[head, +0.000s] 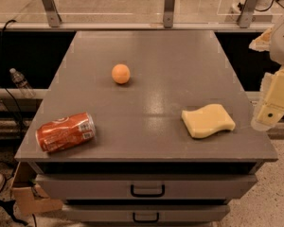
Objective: Move orange near coke can
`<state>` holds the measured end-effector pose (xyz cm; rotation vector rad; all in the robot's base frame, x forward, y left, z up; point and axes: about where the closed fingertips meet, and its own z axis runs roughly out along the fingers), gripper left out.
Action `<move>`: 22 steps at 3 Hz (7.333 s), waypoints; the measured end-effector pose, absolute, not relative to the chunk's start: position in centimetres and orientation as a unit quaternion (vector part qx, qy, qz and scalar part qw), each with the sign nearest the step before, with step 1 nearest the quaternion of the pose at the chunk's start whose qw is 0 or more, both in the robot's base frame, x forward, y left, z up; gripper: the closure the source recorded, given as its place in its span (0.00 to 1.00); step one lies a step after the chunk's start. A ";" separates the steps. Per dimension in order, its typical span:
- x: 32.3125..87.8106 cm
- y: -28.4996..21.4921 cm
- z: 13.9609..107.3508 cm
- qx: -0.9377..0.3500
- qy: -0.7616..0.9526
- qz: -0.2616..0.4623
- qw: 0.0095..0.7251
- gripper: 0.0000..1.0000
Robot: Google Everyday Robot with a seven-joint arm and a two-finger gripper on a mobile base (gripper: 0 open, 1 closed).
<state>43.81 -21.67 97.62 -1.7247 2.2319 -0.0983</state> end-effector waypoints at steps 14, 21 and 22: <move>64.7 5.4 85.9 -0.558 0.764 0.094 0.310 0.39; 52.8 3.5 89.8 -0.733 0.625 0.120 0.239 1.00; 51.1 6.1 88.8 -0.761 0.593 0.116 0.236 1.00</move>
Offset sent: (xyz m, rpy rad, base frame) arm 0.0873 0.0611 -0.0276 0.3245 -0.0681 -0.0539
